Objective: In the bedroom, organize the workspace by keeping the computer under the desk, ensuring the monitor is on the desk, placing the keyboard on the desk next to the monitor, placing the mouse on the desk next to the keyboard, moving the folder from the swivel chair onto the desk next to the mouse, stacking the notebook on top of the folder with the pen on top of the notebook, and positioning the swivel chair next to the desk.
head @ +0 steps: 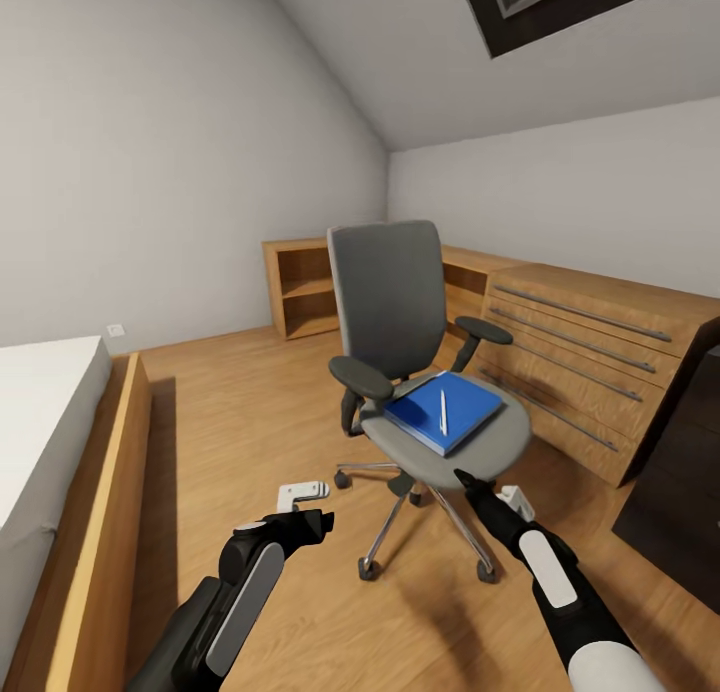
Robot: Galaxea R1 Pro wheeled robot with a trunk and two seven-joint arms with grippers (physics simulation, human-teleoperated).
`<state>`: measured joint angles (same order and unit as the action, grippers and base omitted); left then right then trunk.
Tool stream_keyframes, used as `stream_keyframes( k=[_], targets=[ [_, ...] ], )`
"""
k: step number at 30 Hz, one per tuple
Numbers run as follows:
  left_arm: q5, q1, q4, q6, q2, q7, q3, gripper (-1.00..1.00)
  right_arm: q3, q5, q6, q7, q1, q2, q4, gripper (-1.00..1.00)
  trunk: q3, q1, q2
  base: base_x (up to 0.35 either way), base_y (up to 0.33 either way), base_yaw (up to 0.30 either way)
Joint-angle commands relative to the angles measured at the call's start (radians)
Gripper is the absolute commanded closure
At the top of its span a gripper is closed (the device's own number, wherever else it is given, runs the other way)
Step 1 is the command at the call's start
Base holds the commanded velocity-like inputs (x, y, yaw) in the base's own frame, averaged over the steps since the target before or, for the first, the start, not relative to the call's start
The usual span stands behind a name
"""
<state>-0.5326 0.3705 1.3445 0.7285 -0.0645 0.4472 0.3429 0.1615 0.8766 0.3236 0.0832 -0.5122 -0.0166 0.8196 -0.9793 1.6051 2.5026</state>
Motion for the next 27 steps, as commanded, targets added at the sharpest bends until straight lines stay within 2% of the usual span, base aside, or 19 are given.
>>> stream_keyframes(
  k=[1,27],
  targets=[
    [-0.01,0.001,0.001,0.002,0.0,0.01,0.001,-1.0,0.004,-0.01,0.006,0.0,0.0,0.0,-0.04,-1.0,-0.001,0.0,0.0,0.19,0.0,0.0],
    [-0.012,0.001,0.001,0.001,-0.001,0.01,0.004,-1.0,0.006,-0.011,0.006,0.0,0.0,-0.001,-0.04,-1.0,-0.001,0.0,0.0,0.311,0.0,0.0]
  ],
)
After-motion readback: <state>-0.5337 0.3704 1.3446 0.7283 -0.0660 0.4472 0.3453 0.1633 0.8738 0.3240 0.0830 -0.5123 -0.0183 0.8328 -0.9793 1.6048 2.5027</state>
